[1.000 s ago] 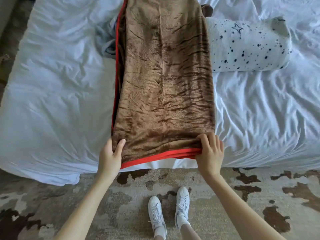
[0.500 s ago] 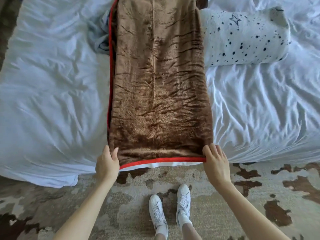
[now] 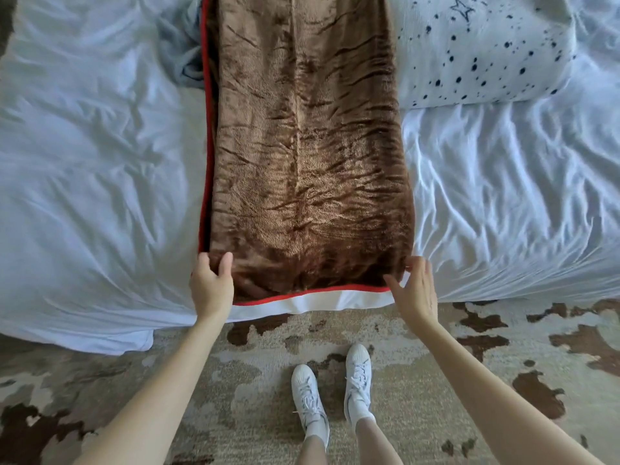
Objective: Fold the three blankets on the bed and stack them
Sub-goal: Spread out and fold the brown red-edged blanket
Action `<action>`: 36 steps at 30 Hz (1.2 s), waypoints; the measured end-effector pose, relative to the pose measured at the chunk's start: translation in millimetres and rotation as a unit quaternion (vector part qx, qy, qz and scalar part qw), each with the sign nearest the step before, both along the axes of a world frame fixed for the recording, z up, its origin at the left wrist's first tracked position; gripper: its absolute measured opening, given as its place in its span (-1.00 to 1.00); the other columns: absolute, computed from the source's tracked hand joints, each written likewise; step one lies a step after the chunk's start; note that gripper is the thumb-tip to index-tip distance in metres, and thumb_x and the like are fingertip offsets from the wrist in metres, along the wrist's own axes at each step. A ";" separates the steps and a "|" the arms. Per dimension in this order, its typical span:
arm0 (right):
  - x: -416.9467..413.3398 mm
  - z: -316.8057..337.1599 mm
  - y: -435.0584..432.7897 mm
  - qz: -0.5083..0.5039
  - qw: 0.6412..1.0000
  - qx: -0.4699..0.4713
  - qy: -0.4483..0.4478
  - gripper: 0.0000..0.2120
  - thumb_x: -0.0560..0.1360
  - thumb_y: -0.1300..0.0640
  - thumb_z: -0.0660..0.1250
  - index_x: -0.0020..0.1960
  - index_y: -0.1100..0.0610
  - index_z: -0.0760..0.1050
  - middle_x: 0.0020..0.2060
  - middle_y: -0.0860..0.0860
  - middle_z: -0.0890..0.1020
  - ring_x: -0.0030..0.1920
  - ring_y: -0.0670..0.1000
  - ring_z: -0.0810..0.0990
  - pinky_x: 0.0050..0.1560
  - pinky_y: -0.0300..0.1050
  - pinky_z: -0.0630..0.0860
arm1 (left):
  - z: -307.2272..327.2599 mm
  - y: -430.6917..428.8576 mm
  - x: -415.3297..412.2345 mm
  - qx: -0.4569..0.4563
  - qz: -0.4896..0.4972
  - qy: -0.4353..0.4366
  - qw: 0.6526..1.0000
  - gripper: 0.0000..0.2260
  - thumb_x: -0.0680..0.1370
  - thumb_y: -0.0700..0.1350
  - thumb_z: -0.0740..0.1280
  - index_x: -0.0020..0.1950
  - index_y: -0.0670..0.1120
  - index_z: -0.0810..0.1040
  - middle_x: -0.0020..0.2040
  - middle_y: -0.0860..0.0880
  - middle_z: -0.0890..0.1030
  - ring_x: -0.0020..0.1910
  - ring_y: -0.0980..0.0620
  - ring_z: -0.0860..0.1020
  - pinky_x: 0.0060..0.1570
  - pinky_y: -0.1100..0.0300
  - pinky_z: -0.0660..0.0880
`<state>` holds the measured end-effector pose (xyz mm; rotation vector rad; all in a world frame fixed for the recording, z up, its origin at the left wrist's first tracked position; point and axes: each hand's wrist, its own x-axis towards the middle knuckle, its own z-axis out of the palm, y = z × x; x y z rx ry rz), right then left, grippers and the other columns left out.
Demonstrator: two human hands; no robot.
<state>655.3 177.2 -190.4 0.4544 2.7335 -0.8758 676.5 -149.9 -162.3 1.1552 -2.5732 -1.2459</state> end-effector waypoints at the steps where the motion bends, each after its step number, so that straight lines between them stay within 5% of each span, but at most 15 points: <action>1: -0.9 -0.2 -2.1 -0.030 0.999 -0.025 0.003 -0.56 0.49 0.05 0.41 0.24 0.19 0.31 0.14 0.06 0.43 0.08 0.03 0.45 -0.05 -0.04 0.45 | 1.2 -0.5 2.0 -0.052 0.023 0.024 0.998 -0.74 0.63 -0.02 0.26 -0.01 -0.22 0.41 -0.19 -0.13 0.50 -0.12 -0.23 0.54 -0.19 0.05 0.33; 5: -6.9 -0.4 -10.5 -0.099 0.986 -0.133 -0.027 -0.49 0.45 -0.03 0.46 0.22 0.15 0.31 0.06 -0.01 0.44 0.07 0.00 0.45 -0.01 -0.10 0.38 | -0.5 -8.8 10.5 -0.136 0.066 -0.024 0.988 -0.71 0.65 0.00 0.22 0.01 -0.26 0.42 -0.11 -0.29 0.56 -0.09 -0.32 0.53 -0.22 -0.03 0.35; 8: -13.3 -1.2 -15.6 -0.131 0.969 -0.203 -0.060 -0.50 0.41 -0.03 0.50 0.22 0.11 0.36 0.02 -0.02 0.53 0.01 0.00 0.51 -0.03 -0.12 0.42 | -8.1 -26.3 0.8 -0.082 0.038 -0.041 0.995 -0.72 0.60 -0.06 0.32 0.03 -0.30 0.47 0.06 -0.32 0.48 0.12 -0.35 0.46 0.01 -0.15 0.41; 10: -16.4 -3.1 -16.7 -0.129 0.960 -0.234 -0.081 -0.54 0.42 0.01 0.50 0.23 0.09 0.43 0.02 -0.04 0.58 0.01 -0.01 0.55 -0.01 -0.14 0.45 | -8.7 -33.8 -8.8 -0.028 0.046 0.014 0.998 -0.68 0.51 -0.07 0.44 -0.01 -0.29 0.42 -0.02 -0.28 0.44 0.10 -0.39 0.47 0.05 -0.20 0.44; 14: -16.2 -7.8 -17.2 -0.161 0.939 -0.285 -0.108 -0.73 0.49 0.10 0.43 0.15 0.16 0.55 -0.03 0.03 0.65 0.00 0.03 0.61 -0.16 -0.25 0.45 | -9.0 -24.3 -17.3 0.088 0.037 -0.042 0.995 -0.44 0.44 0.09 0.50 0.20 -0.19 0.33 0.06 -0.05 0.50 0.01 -0.07 0.51 0.00 0.05 0.46; 17: -13.0 -8.4 -14.6 -0.179 0.925 -0.317 -0.111 -0.76 0.53 0.15 0.38 0.18 0.16 0.56 -0.02 0.04 0.66 0.02 0.04 0.60 -0.05 -0.19 0.46 | -11.6 -24.3 -23.6 0.072 -0.006 -0.128 0.989 -0.50 0.45 0.19 0.45 0.15 -0.13 0.40 0.06 -0.04 0.54 0.01 -0.09 0.52 0.11 -0.04 0.50; 23: -7.6 -5.3 2.1 -0.207 0.893 -0.375 -0.137 -0.78 0.51 0.17 0.40 0.15 0.09 0.56 -0.06 -0.01 0.68 0.01 0.04 0.63 0.05 -0.07 0.51 | -14.5 -23.3 -13.4 0.229 0.005 -0.081 0.970 -0.81 0.50 0.04 0.44 -0.08 -0.08 0.67 -0.18 -0.03 0.72 -0.03 -0.10 0.67 -0.02 0.09 0.53; 28: 3.0 -3.8 13.0 -0.236 0.868 -0.409 -0.155 -0.84 0.51 0.22 0.39 0.06 0.04 0.58 0.05 0.07 0.68 0.09 0.09 0.63 0.23 0.02 0.49 | -18.6 -20.1 10.1 0.307 0.027 -0.079 0.948 -0.79 0.51 -0.02 0.45 0.11 -0.04 0.62 0.03 -0.05 0.70 0.09 -0.06 0.63 0.16 0.02 0.52; 31: 3.3 -2.9 11.6 -0.244 0.870 -0.400 -0.153 -0.84 0.51 0.23 0.38 0.07 0.08 0.56 0.03 0.08 0.68 0.08 0.10 0.63 0.23 0.02 0.49 | -19.5 -15.5 12.4 0.285 0.029 -0.080 0.955 -0.85 0.52 -0.09 0.45 0.07 0.00 0.57 -0.02 -0.01 0.69 0.02 -0.01 0.64 -0.09 0.17 0.55; 34: 0.9 -2.3 10.7 -0.257 0.874 -0.386 -0.146 -0.85 0.51 0.23 0.38 0.08 0.14 0.55 -0.02 0.10 0.67 0.02 0.11 0.63 0.14 0.00 0.53 | -16.2 -11.8 11.7 0.305 0.038 -0.075 0.949 -0.79 0.52 -0.14 0.44 0.12 0.00 0.55 0.01 -0.02 0.68 0.00 -0.01 0.65 -0.06 0.14 0.57; 36: 1.3 -2.6 11.4 -0.268 0.875 -0.379 -0.134 -0.87 0.50 0.22 0.40 0.04 0.10 0.57 -0.06 0.07 0.68 -0.04 0.08 0.64 -0.01 -0.09 0.56 | -9.3 -6.6 12.8 0.207 -0.012 -0.045 0.977 -0.79 0.53 -0.20 0.41 0.15 -0.06 0.54 0.03 -0.02 0.66 0.02 -0.05 0.64 -0.14 0.21 0.50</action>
